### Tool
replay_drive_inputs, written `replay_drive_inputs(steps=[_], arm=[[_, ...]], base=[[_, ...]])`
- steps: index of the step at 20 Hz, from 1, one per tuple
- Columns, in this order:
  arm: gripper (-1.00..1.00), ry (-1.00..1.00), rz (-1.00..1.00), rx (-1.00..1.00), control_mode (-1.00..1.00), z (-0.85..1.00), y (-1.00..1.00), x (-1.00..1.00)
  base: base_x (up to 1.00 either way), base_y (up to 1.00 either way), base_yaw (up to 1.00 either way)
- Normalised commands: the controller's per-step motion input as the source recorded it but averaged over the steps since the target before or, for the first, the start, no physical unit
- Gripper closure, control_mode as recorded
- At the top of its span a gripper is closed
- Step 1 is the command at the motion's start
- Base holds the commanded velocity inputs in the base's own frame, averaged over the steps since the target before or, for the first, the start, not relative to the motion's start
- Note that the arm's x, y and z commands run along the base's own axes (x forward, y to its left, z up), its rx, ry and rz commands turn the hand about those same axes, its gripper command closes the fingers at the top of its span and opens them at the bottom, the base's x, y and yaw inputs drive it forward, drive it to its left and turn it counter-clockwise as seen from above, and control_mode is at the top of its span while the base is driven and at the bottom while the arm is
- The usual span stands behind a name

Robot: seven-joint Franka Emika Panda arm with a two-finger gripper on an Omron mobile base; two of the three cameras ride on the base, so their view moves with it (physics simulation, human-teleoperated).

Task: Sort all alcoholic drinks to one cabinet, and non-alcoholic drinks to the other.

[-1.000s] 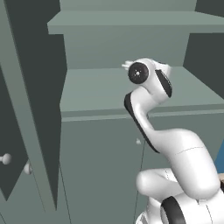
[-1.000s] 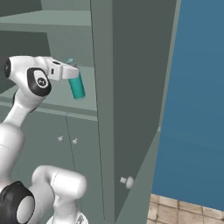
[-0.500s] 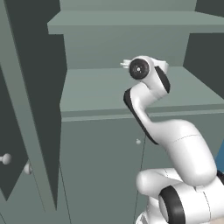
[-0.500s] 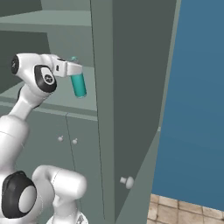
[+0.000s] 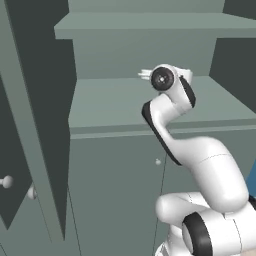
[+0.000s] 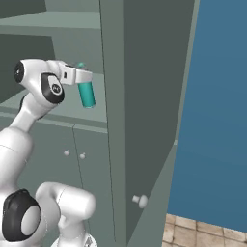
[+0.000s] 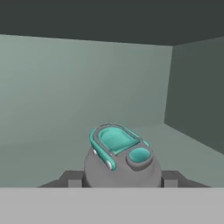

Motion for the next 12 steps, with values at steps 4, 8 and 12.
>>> replay_drive_inputs(steps=[4,8,12], arm=[[1.0,-0.02,0.0,-0.01,-1.0,-0.55,-0.08,0.0],[1.0,-0.05,0.0,0.0,-1.0,-0.52,-0.1,0.03],[1.0,-0.02,0.0,0.0,-1.0,-0.48,-0.07,0.18]], base=[[0.0,0.0,0.0],[0.0,0.0,0.0],[0.0,0.0,0.0]])
